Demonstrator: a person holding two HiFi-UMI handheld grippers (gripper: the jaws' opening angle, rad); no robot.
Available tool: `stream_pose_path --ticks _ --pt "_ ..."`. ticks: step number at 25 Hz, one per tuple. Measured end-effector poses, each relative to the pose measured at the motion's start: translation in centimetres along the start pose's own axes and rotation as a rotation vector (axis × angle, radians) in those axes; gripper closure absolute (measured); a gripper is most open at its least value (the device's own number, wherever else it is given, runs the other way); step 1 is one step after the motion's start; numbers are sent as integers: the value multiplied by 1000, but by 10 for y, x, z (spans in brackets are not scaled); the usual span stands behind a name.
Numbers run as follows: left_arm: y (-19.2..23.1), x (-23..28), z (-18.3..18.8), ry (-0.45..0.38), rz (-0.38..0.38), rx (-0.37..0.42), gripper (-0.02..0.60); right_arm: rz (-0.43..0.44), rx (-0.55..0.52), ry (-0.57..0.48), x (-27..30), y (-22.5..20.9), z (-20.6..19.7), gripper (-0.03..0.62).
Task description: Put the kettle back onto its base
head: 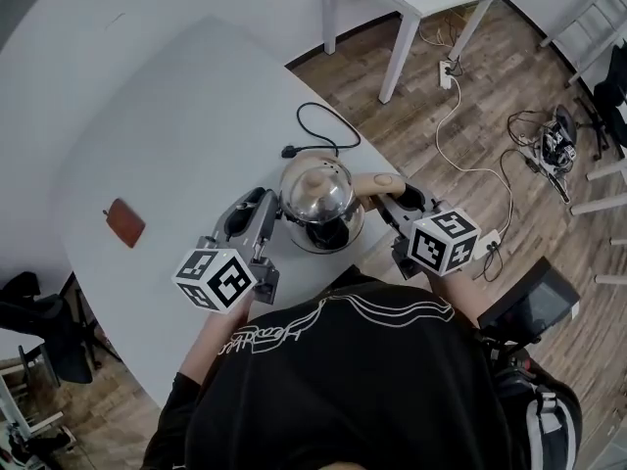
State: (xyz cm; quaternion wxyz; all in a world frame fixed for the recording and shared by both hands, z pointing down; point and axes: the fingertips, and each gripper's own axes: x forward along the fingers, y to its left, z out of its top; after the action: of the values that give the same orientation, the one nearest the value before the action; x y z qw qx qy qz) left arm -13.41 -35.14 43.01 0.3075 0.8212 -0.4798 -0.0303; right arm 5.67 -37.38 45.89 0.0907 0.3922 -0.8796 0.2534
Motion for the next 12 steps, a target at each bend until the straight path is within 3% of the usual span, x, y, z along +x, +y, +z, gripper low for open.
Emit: stream_pose_path --ticks 12 --pt "15 12 -12 -42 -25 145 500 29 -87 17 21 -12 -15 474"
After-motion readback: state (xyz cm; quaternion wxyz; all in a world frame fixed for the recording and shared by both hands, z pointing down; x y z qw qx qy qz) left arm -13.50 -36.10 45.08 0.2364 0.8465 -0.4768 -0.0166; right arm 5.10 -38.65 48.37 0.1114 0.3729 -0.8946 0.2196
